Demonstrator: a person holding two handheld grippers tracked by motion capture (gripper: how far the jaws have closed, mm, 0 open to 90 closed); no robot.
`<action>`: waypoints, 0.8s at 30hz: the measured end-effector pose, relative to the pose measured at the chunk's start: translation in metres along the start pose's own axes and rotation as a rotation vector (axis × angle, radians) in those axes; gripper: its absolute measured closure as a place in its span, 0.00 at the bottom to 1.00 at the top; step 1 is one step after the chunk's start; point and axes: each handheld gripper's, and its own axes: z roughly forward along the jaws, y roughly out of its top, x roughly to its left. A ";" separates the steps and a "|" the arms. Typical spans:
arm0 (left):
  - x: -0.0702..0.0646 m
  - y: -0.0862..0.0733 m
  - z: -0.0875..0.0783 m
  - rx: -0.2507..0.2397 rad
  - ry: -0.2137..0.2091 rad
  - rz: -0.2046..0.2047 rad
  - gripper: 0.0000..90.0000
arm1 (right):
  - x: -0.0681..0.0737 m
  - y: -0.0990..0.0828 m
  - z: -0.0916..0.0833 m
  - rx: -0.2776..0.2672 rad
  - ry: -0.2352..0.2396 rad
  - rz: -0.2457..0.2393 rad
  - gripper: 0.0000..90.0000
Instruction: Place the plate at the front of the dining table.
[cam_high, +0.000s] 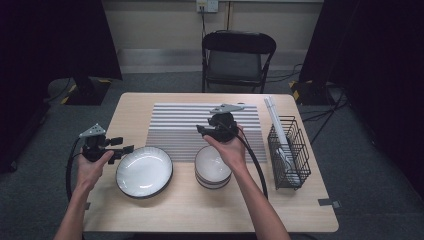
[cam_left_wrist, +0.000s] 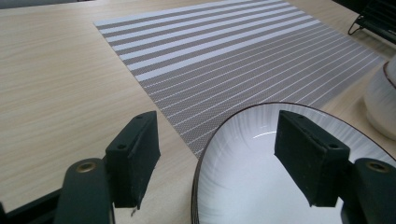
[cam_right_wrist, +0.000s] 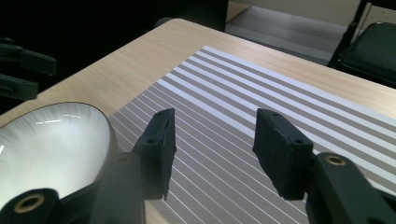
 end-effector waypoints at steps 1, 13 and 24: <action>0.000 0.000 0.001 0.000 0.010 0.004 0.35 | 0.002 0.001 0.002 0.002 0.005 -0.005 0.56; -0.004 0.000 0.006 0.018 -0.008 0.041 0.35 | 0.027 0.017 0.017 0.011 0.097 -0.028 0.57; -0.001 -0.001 0.004 0.015 0.014 0.033 0.35 | 0.056 0.032 0.040 0.023 0.178 -0.064 0.62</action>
